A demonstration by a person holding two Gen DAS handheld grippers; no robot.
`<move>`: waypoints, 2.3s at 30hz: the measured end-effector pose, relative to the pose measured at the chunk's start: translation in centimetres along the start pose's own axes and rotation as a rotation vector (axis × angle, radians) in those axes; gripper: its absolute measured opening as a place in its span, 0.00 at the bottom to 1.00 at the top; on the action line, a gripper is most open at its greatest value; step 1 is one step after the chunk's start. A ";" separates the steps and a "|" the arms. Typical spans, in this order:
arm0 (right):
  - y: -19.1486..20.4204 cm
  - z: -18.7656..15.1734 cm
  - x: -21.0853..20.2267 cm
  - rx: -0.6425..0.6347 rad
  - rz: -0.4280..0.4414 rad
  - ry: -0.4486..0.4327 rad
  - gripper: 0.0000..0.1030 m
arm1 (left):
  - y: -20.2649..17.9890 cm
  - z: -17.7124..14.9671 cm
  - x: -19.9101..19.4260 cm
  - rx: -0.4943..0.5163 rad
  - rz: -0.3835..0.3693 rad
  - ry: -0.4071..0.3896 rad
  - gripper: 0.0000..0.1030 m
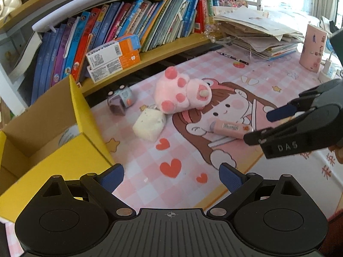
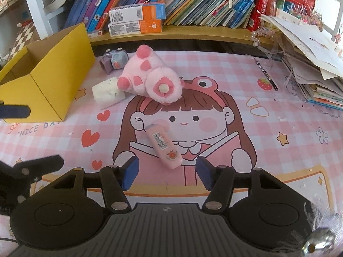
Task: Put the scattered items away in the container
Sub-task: 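Lower the left gripper onto the white eraser while the right gripper approaches the pink tube, then close the left gripper on the eraser while the right gripper grips the pink tube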
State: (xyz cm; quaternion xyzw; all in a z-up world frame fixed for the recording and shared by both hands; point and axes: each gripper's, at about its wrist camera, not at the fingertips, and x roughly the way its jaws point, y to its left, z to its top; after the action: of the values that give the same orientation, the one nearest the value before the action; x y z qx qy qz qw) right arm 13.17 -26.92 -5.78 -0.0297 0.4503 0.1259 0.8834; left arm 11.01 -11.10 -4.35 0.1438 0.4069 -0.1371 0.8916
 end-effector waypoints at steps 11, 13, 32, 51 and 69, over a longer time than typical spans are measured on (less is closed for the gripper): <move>-0.8 0.5 1.4 0.008 0.008 0.007 0.50 | -0.5 2.6 2.2 0.066 0.040 -0.074 0.91; -0.8 0.5 1.7 0.008 0.010 0.012 0.49 | -0.6 3.0 3.1 0.078 0.055 -0.065 0.88; -0.5 0.6 3.7 -0.012 0.038 0.038 0.42 | 0.2 5.1 11.4 0.060 0.127 0.029 0.77; -0.5 0.9 4.8 -0.022 0.037 0.041 0.36 | 2.5 5.5 14.0 -0.044 0.155 0.057 0.63; -0.4 1.2 4.8 -0.047 0.033 0.036 0.27 | 2.8 4.9 12.2 -0.053 0.121 0.028 0.30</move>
State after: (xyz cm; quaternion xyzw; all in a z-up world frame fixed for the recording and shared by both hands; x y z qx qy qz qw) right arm 16.89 -26.15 -8.90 -0.0451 0.4635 0.1503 0.8721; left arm 23.12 -11.88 -10.21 0.1466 0.4134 -0.0702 0.8959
